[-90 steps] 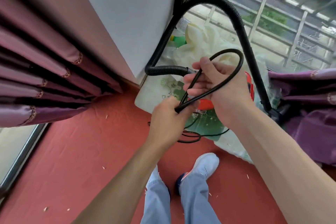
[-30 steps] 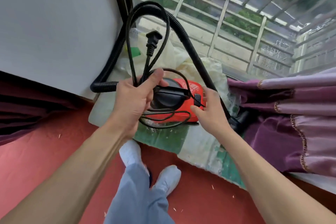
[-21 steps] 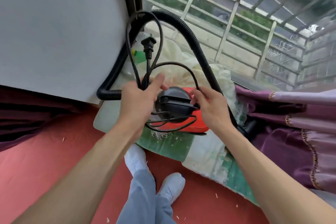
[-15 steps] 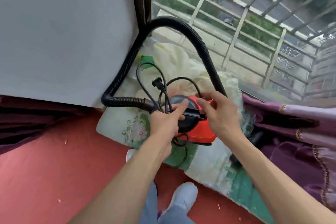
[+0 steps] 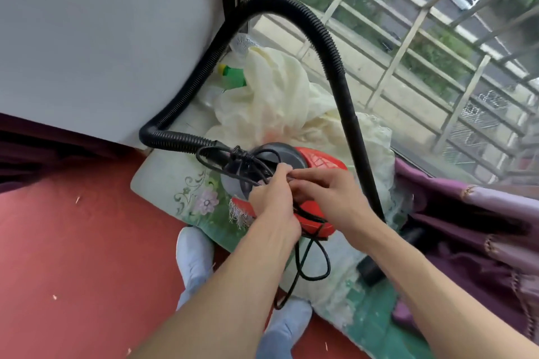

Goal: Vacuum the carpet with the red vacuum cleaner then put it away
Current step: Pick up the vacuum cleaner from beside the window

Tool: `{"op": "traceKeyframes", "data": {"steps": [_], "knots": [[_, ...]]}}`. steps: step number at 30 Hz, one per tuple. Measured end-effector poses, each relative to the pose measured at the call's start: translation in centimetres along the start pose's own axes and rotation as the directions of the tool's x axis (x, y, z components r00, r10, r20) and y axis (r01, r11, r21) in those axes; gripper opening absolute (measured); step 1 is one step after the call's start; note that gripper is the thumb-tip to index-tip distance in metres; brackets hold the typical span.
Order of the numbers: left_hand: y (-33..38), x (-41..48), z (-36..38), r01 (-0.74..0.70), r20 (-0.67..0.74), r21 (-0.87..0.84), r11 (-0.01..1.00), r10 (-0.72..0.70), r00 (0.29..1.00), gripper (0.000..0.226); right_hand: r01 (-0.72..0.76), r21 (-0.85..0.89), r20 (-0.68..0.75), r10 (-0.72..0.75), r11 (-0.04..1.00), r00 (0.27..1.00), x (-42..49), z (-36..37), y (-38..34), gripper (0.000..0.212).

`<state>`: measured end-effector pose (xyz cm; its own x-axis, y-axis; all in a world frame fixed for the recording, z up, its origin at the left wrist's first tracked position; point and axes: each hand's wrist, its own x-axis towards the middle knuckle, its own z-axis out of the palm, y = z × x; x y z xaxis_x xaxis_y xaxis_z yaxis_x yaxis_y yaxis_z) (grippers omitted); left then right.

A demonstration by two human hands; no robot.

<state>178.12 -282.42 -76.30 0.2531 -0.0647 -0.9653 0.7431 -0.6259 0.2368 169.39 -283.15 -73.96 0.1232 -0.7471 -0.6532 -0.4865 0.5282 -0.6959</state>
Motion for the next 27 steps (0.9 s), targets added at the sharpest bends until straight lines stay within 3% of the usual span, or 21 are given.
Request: {"op": "traceKeyframes", "data": {"steps": [1,3,8,14,19,20,22,27], "knots": [[-0.2,0.2,0.4,-0.027,-0.054,0.028,0.999,0.028,0.998,0.02,-0.038,0.074,-0.098,0.045,0.997,0.994,0.3,-0.2,0.5,0.025],[-0.5,0.3,1.1,-0.047,-0.1,0.022,0.999,0.049,0.994,0.018,-0.052,-0.011,-0.276,0.047,0.999,0.96,1.0,-0.3,1.7,0.025],[-0.8,1.1,1.7,-0.04,-0.129,-0.033,0.999,0.035,0.991,0.032,-0.132,-0.159,-0.433,0.051,0.978,0.9,2.9,-0.8,3.5,0.03],[-0.6,1.5,2.7,0.061,-0.059,-0.133,0.989,-0.07,0.996,0.013,-0.192,-0.188,-0.52,0.069,0.963,0.852,7.5,-3.6,4.3,0.061],[-0.1,2.2,3.2,0.122,0.183,-0.26,0.958,-0.075,0.98,0.024,-0.178,-0.301,-0.463,0.02,0.937,0.886,10.9,-4.7,3.6,0.081],[-0.1,2.4,3.3,0.122,0.204,-0.266,0.956,-0.067,0.977,0.018,-0.182,-0.307,-0.446,0.027,0.934,0.895,11.7,-4.7,3.6,0.083],[-0.1,2.3,3.3,0.112,0.219,-0.242,0.964,-0.058,0.974,0.007,-0.225,-0.343,-0.425,0.063,0.912,0.903,12.6,-4.6,3.6,0.081],[-0.2,2.4,3.1,0.045,0.174,-0.161,0.986,-0.017,0.985,0.03,-0.311,-0.38,-0.442,0.124,0.871,0.888,12.9,-3.4,3.9,0.041]]}}
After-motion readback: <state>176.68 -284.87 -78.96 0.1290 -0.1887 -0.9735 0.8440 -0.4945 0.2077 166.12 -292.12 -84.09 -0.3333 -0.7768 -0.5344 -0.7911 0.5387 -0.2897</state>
